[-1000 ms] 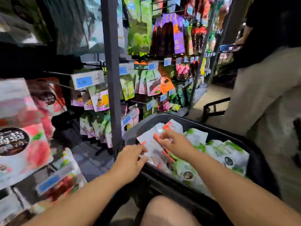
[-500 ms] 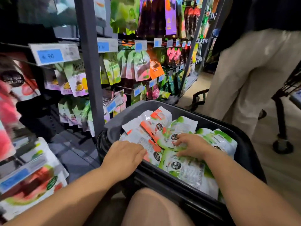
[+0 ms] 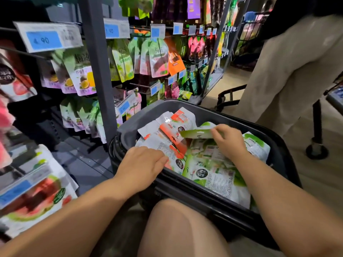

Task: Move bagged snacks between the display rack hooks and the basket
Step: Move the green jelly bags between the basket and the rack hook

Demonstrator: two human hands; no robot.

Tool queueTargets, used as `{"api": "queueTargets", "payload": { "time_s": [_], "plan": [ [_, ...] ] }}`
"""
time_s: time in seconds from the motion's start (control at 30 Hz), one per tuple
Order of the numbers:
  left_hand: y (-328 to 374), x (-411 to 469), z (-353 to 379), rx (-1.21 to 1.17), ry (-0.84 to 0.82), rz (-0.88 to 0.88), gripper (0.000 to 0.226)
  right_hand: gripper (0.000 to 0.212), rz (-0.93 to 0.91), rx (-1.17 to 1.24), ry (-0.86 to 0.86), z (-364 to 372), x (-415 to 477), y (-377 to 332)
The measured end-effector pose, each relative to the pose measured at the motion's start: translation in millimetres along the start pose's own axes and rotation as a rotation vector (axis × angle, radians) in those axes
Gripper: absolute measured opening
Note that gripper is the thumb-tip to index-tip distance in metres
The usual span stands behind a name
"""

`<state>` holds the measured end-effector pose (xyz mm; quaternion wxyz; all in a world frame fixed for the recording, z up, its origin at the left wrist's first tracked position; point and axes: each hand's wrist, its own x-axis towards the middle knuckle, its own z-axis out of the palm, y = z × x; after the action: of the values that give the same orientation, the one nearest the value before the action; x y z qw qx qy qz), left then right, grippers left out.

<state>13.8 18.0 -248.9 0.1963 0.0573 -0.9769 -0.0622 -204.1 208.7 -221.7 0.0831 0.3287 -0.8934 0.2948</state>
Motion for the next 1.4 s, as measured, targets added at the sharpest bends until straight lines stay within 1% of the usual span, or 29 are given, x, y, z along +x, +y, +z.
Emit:
{"api": "queueTargets", "payload": {
  "time_s": [0.1, 0.23, 0.3, 0.43, 0.6, 0.67, 0.73, 0.8, 0.87, 0.9, 1.0, 1.07, 1.1, 1.13, 1.2, 1.27, 1.33, 1.4],
  "plan": [
    [0, 0, 0, -0.015, 0.001, -0.012, 0.058, 0.012, 0.024, 0.261, 0.199, -11, -5, -20],
    [1, 0, 0, -0.034, -0.001, -0.024, 0.048, 0.012, 0.014, 0.545, 0.377, -22, -10, -42],
    [2, -1, -1, -0.036, -0.010, -0.032, 0.046, 0.012, 0.037, 0.635, 0.418, -23, -11, -49],
    [3, -2, -2, -0.026, -0.020, -0.048, 0.049, 0.016, 0.082, 0.681, 0.435, -16, -12, -56],
    [4, -2, -3, 0.007, -0.026, -0.050, 0.054, 0.020, 0.133, 0.714, 0.322, 0, -16, -62],
    [3, -1, -4, 0.015, -0.034, -0.051, 0.055, 0.018, 0.147, 0.758, 0.252, 7, -18, -64],
    [3, 0, -4, 0.012, -0.040, -0.061, 0.053, 0.024, 0.185, 0.774, 0.161, 14, -19, -64],
    [3, 0, -4, 0.000, -0.040, -0.070, 0.052, 0.026, 0.208, 0.675, 0.081, 21, -20, -61],
    [3, 0, -5, -0.005, -0.046, -0.079, 0.051, 0.016, 0.219, 0.580, 0.028, 26, -20, -61],
    [3, -1, -5, -0.001, -0.058, -0.081, 0.051, 0.013, 0.232, 0.559, 0.012, 28, -20, -63],
    [5, -1, -6, 0.005, -0.081, -0.085, 0.053, 0.017, 0.269, 0.545, 0.029, 26, -17, -62],
    [7, -2, -9, -0.062, -0.087, -0.126, 0.048, 0.013, 0.283, 0.669, 0.072, 18, -16, -59],
    [8, -3, -10, -0.116, -0.077, -0.157, 0.040, 0.011, 0.293, 0.772, 0.094, 13, -16, -59],
    [10, -4, -11, -0.173, -0.072, -0.195, 0.040, 0.012, 0.300, 0.875, 0.103, 9, -16, -60],
    [14, -7, -13, -0.249, -0.076, -0.260, 0.064, 0.016, 0.276, 1.042, 0.070, 2, -17, -64],
    [17, -6, -16, -0.305, -0.064, -0.288, 0.084, 0.019, 0.225, 1.124, -0.007, 1, -20, -74],
    [16, -2, -18, -0.399, -0.064, -0.332, 0.088, 0.020, 0.186, 1.141, -0.072, 5, -23, -83],
    [16, -1, -20, -0.577, -0.034, -0.405, 0.089, 0.020, 0.152, 1.147, -0.116, 9, -25, -90]
  ]
}}
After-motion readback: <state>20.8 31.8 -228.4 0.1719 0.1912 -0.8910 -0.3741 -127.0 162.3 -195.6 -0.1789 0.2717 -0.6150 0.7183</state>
